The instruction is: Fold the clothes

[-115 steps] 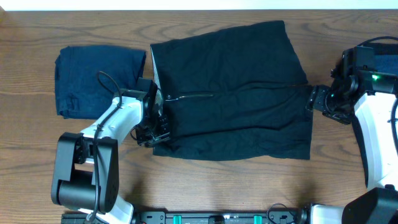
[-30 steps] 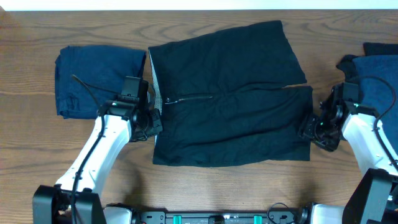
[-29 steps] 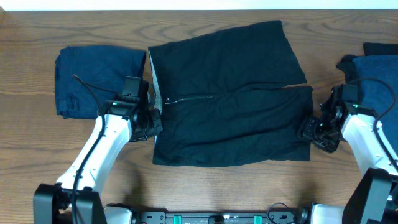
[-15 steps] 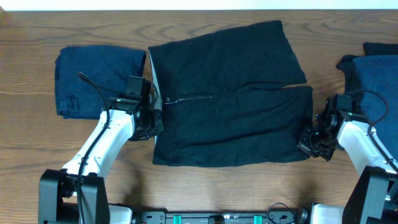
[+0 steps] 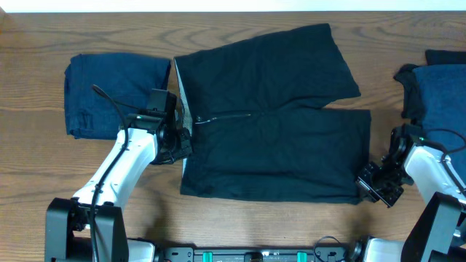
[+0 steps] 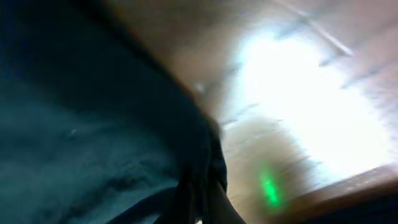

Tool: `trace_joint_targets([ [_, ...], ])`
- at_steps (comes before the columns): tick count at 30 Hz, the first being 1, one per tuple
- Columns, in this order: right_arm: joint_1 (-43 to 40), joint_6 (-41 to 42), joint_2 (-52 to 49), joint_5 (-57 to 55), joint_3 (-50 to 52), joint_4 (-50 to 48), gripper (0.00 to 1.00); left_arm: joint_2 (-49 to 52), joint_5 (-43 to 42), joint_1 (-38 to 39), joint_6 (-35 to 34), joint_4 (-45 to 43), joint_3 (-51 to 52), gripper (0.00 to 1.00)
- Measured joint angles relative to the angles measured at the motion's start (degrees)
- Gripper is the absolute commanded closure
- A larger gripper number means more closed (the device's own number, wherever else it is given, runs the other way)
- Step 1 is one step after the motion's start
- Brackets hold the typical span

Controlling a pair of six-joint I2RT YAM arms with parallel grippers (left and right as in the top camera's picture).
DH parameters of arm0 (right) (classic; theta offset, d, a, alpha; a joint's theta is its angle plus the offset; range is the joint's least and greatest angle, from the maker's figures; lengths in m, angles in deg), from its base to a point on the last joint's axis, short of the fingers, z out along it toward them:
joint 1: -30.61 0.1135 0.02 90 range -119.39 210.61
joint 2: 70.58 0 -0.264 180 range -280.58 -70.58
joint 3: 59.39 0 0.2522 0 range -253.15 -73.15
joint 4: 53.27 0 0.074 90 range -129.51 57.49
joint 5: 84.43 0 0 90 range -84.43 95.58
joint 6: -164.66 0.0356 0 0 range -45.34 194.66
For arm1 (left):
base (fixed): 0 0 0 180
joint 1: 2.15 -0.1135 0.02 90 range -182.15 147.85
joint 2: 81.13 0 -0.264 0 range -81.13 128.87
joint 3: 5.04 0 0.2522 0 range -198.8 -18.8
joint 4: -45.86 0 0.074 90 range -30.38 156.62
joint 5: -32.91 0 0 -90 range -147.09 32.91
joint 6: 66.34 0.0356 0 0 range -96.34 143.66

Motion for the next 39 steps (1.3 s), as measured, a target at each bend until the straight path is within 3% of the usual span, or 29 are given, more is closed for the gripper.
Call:
trace_joint_targets([
  [5, -0.02, 2.40, 0.00, -2.32, 2.62, -0.37, 0.98, 0.00, -0.02, 0.00, 0.00, 0.11, 0.00, 0.76],
  [9, -0.02, 3.41, 0.00, -2.93, 2.71, -0.39, 0.77, 0.00, -0.02, 0.00, 0.00, 0.22, 0.00, 0.76],
  [13, -0.04, 0.44, 0.00, -1.22, 1.38, 0.42, 0.42, 0.00, -0.02, 0.00, 0.37, 0.00, 0.00, 0.75],
  [16, -0.09, -2.29, 0.00, 2.27, -1.20, 2.12, 0.38, 0.00, 0.00, 0.00, 1.18, -0.59, 0.00, 0.75],
  [25, -0.09, -8.41, -0.07, 10.82, -15.98, 3.98, 0.49, 0.00, -0.02, 0.00, 1.99, -3.89, 0.00, 0.73],
  [27, -0.09, -10.08, -0.07, 11.41, -19.15, 4.09, 0.60, 0.00, -0.02, 0.00, 1.97, -4.48, -0.02, 0.73],
  [29, -0.09, -11.26, -0.07, 11.54, -21.18, 2.80, 0.90, 0.00, -0.02, 0.00, 1.99, -4.92, -0.02, 0.73],
  [30, -0.09, -11.87, -0.07, 11.58, -21.51, 1.57, 0.99, 0.00, 0.00, 0.00, 1.97, -5.46, -0.02, 0.76],
  [31, -0.09, -12.02, -0.07, 11.30, -21.55, -0.76, 0.99, 0.00, -0.02, 0.00, 1.86, -6.12, -0.02, 0.89],
  [32, -0.09, -12.09, -0.11, 11.06, -21.53, -2.69, 0.99, 0.00, -0.04, 0.00, 1.36, -7.04, -0.02, 0.94],
  [39, -0.09, -12.22, -2.27, 9.31, -19.37, -18.16, 0.99, 0.81, -1.57, 0.00, 0.17, -12.76, -0.09, 0.94],
])
